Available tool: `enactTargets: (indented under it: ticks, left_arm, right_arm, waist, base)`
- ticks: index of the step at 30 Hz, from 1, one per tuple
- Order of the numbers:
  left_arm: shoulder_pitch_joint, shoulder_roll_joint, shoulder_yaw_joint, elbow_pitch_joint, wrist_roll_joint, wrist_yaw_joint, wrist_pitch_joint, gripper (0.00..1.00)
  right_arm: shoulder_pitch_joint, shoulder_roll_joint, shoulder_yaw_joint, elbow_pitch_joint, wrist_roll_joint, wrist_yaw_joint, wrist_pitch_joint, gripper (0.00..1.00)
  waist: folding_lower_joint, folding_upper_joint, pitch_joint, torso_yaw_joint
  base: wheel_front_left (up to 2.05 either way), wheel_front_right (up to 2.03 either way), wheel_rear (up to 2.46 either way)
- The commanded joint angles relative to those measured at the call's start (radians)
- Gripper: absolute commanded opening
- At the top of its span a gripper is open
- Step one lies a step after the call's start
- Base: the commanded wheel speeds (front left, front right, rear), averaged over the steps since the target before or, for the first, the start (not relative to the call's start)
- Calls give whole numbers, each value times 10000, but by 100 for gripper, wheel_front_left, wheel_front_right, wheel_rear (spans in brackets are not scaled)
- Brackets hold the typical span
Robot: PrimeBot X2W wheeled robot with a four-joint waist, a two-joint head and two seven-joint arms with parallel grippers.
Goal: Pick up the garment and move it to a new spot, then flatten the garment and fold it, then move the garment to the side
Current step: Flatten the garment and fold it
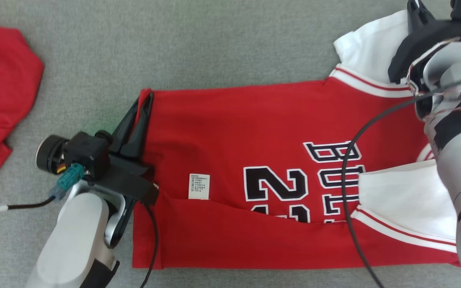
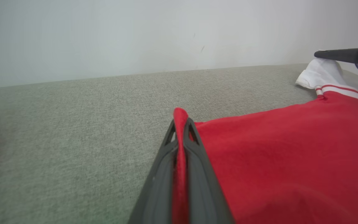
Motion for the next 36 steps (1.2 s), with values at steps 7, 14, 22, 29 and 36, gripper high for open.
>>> enactTargets:
  ticks: [7, 14, 22, 29, 36]
  left_arm:
    - [700, 163, 148, 234, -227, 143, -204, 0]
    - [1055, 215, 195, 390, -406, 177, -287, 0]
    - [1302, 200, 174, 429, -502, 254, -337, 0]
    - [1612, 254, 231, 381, -530, 313, -383, 0]
    - [2079, 269, 188, 76, -445, 435, -440, 0]
  right_arm:
    - [1318, 435, 450, -778, 798, -10, -920, 0]
    - [3478, 259, 1788, -3806, 2792, -10, -926, 0]
    - [5862, -513, 2694, -6595, 4628, -10, -913, 0]
    - [8021, -937, 2828, -8891, 5655, -10, -915, 0]
    - [9542, -1216, 2870, -9886, 6173, -10, -915, 0]
  waist:
    - [0, -1, -995, -641]
    - [0, -1, -1572, -962]
    - [0, -1, -2046, -1131]
    - [0, -1, -2375, -1209]
    - [0, -1, -2517, -1263]
  base:
    - [0, 0, 0]
    - [0, 0, 0]
    - [0, 0, 0]
    - [0, 0, 0]
    - [0, 0, 0]
